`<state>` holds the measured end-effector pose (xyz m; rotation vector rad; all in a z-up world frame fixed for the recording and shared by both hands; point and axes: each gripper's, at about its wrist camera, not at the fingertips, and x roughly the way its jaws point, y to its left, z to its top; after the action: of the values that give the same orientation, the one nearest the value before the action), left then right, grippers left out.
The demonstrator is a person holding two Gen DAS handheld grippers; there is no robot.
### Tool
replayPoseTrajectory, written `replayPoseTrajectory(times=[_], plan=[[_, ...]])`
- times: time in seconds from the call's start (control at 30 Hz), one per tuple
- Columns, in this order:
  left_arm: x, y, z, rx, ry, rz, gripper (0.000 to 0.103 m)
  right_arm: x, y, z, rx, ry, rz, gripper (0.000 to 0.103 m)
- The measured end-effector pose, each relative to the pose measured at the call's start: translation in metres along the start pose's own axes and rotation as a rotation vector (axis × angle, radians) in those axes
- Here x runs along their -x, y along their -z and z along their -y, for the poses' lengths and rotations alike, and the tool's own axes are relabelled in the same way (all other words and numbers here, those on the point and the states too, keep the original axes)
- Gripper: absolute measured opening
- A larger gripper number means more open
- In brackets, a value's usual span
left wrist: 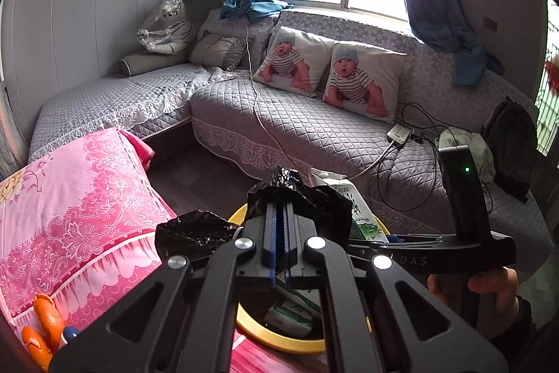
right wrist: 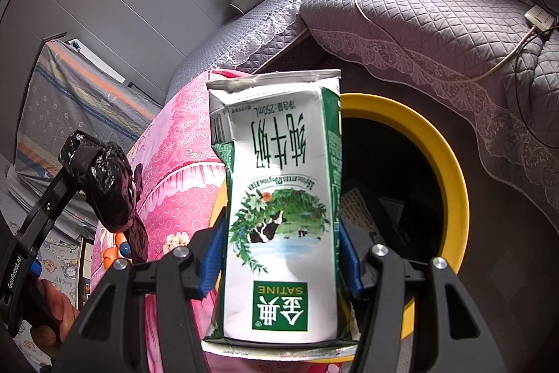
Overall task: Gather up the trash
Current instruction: 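Carry the carton and black bag over the yellow bin and open both grippers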
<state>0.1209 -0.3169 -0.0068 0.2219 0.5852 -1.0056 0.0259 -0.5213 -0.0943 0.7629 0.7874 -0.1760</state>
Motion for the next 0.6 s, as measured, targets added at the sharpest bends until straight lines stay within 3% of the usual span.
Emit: replayPoseTrajectory(times=[0.33,0.4,0.43,0.5,0.53,0.57,0.6], plan=[[-0.052,0.002,-0.018,0.091,0.056,-0.089,0.003,-0.013,-0.007,0.012,-0.05,0.024,-0.035,0.054],[-0.053,0.002,-0.023,0.108,0.059,-0.096,0.004,-0.011,-0.006,0.014,-0.065,0.028,-0.038,0.056],[-0.054,0.003,-0.025,0.113,0.055,-0.099,0.006,-0.009,-0.006,0.016,-0.071,0.03,-0.033,0.062],[-0.053,0.004,-0.03,0.137,0.053,-0.098,0.039,-0.004,-0.007,0.021,-0.09,0.033,-0.013,0.073],[-0.05,0.004,-0.032,0.153,0.04,-0.079,0.082,-0.001,-0.007,0.023,-0.095,0.036,-0.007,0.075],[-0.043,0.006,-0.035,0.167,0.022,-0.037,0.091,0.002,-0.007,0.024,-0.102,0.04,0.0,0.075],[-0.04,0.005,-0.036,0.16,0.012,-0.019,0.091,0.005,-0.007,0.026,-0.11,0.041,0.007,0.075]])
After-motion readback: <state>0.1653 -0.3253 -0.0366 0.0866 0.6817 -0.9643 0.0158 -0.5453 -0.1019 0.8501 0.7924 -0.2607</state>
